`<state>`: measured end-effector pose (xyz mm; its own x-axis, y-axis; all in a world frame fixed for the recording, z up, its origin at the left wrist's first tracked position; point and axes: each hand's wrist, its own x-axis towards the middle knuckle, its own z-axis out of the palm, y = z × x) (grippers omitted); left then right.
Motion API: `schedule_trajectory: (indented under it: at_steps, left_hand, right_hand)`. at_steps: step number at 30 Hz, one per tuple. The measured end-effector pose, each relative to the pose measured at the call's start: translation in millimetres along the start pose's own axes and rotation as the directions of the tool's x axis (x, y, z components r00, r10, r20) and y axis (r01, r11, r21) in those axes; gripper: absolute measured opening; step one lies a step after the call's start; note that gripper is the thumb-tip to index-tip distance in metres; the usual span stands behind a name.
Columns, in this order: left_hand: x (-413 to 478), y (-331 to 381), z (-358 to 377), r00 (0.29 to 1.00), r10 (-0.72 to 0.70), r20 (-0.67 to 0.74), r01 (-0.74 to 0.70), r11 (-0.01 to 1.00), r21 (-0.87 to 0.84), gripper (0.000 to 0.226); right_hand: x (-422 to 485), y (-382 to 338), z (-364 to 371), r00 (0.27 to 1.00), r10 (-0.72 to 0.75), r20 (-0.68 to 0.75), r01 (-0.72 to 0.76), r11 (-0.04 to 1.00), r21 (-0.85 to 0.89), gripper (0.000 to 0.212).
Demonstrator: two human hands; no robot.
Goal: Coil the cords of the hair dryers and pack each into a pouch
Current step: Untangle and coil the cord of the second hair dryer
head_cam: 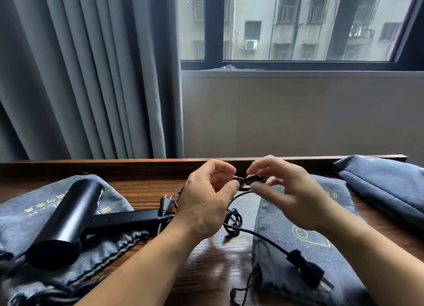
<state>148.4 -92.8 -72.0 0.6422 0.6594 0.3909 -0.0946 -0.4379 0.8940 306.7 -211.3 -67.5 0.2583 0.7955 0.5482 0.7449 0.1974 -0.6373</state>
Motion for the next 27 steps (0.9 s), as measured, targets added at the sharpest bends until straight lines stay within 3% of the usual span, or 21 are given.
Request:
schedule_trajectory:
  at_steps: [1,3,6,8,9,11,13,15,17,19,21,23,24,25,26,27]
  left_hand:
    - [-0.9,-1.2,0.8,1.0,0.01,0.004,-0.01,1.0,0.023,0.013]
    - [-1.3,-1.8,2.4,0.999,0.047,0.012,-0.047,0.996,0.074,0.009]
    - [-0.7,-0.7,3.8,0.996,0.086,0.022,-0.087,0.99,0.11,0.006]
    - [-0.7,1.9,3.5,0.994,0.104,0.031,-0.107,0.985,0.134,0.005]
    - [-0.9,3.3,3.6,0.993,0.111,0.034,-0.115,0.984,0.133,0.006]
    - [-0.9,4.4,3.9,0.993,0.118,0.03,-0.121,0.986,0.114,0.011]
    - [-0.1,1.7,3.3,0.993,0.12,0.013,-0.121,0.986,0.111,0.01]
    - [0.1,-2.8,2.4,0.994,0.112,0.007,-0.112,0.989,0.101,0.008]
    - [-1.3,-5.3,2.4,0.994,0.106,0.015,-0.107,0.991,0.085,0.01]
    - [-1.5,-6.4,3.5,0.991,0.134,0.023,-0.136,0.983,0.12,0.011]
    - [-0.3,-8.2,5.8,0.987,0.159,0.036,-0.163,0.971,0.173,0.01]
    - [0.4,-10.7,6.8,0.984,0.17,0.049,-0.177,0.965,0.195,0.006]
    - [1.0,-10.8,6.1,0.983,0.179,0.047,-0.185,0.96,0.21,0.007]
    - [1.5,-10.9,5.0,0.98,0.192,0.043,-0.197,0.952,0.235,0.008]
    - [1.9,-10.5,4.1,0.977,0.209,0.038,-0.211,0.942,0.262,0.01]
    - [2.7,-10.1,3.8,0.973,0.227,0.03,-0.226,0.93,0.288,0.011]
  right_hand:
    - [-0.6,-1.7,1.5,0.995,-0.098,-0.025,0.091,0.977,-0.194,0.016]
    - [-0.2,-7.5,5.2,0.968,-0.237,-0.08,0.19,0.903,-0.384,0.016]
    - [-0.1,-10.4,6.0,0.957,-0.248,-0.15,0.171,0.9,-0.401,0.009]
    - [2.0,-11.1,3.8,0.975,-0.057,-0.213,0.043,0.997,-0.069,0.006]
    - [3.1,-11.2,2.3,0.977,0.05,-0.207,-0.012,0.984,0.177,0.009]
    - [3.7,-7.3,1.3,0.974,0.173,-0.146,-0.068,0.838,0.541,0.019]
    - [3.8,-1.0,-0.5,0.98,0.189,-0.068,-0.096,0.737,0.669,0.027]
    - [1.5,1.2,-4.3,0.989,0.15,-0.012,-0.121,0.838,0.532,0.018]
    - [-0.7,-1.0,-4.3,0.999,0.039,-0.008,-0.038,0.997,0.061,0.013]
    - [-1.8,-1.8,2.5,0.991,-0.128,-0.041,0.102,0.917,-0.386,0.024]
    - [-0.4,-3.3,8.2,0.968,-0.248,-0.046,0.193,0.847,-0.495,0.019]
    - [1.0,-3.6,5.7,0.972,-0.204,-0.119,0.149,0.92,-0.364,0.009]
    - [2.3,-5.9,2.0,0.98,-0.094,-0.178,0.071,0.989,-0.133,0.006]
    - [3.3,-7.4,-2.2,0.979,0.035,-0.201,0.002,0.984,0.178,0.008]
    - [3.3,-6.4,-7.1,0.972,0.139,-0.19,-0.039,0.891,0.453,0.015]
    - [2.6,-2.6,-12.2,0.965,0.193,-0.175,-0.048,0.791,0.61,0.026]
